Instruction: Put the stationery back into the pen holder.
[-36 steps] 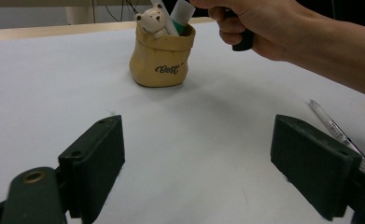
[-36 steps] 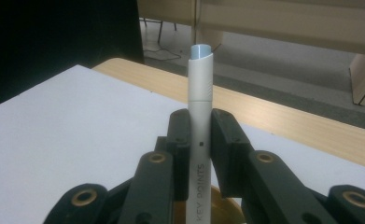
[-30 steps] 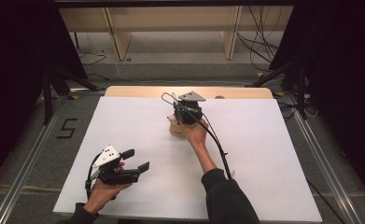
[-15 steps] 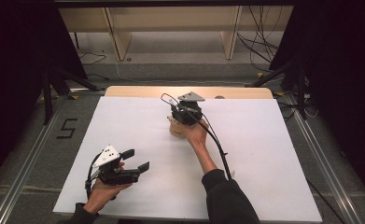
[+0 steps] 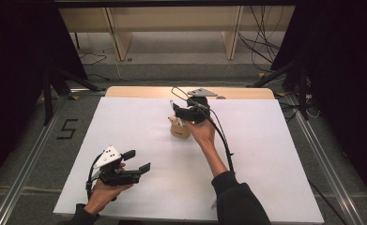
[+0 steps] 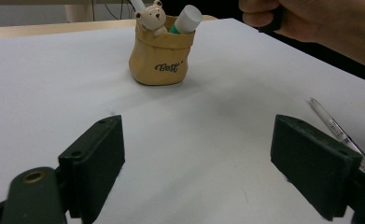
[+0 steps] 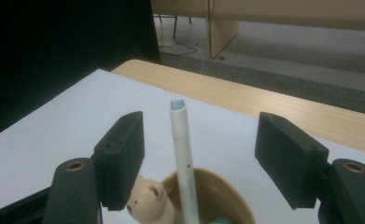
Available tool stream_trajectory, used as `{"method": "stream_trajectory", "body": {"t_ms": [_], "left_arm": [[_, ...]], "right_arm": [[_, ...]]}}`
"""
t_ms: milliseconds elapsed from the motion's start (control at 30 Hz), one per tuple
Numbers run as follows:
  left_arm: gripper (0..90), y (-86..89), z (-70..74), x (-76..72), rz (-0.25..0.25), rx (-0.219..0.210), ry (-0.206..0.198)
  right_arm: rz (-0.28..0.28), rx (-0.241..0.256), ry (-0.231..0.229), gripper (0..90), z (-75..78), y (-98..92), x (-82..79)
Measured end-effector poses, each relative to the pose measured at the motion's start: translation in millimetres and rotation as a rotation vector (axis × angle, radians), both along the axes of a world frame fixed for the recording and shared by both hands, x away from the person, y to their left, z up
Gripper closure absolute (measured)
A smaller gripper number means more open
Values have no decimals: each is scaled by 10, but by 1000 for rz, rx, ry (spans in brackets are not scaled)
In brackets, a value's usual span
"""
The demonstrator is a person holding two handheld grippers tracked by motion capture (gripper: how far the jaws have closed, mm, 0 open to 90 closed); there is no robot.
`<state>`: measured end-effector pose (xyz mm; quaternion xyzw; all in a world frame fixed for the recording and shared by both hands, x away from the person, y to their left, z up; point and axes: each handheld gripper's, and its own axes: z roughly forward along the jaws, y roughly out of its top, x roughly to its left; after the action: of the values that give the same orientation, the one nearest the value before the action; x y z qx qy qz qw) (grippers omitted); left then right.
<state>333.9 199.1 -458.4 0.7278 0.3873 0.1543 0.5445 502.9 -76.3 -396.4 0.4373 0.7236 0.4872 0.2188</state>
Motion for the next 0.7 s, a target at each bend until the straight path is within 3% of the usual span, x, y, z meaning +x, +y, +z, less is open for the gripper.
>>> {"method": "stream_trajectory", "body": {"t_ms": [300,700], "left_arm": [[170,-7,-7,3,0,8,8],[169,-26,-4,-3,2,18,9]], "right_arm": [[14,21,-4,304,173,-224,-132],[33,22,19,287,251,-599,-408]]}}
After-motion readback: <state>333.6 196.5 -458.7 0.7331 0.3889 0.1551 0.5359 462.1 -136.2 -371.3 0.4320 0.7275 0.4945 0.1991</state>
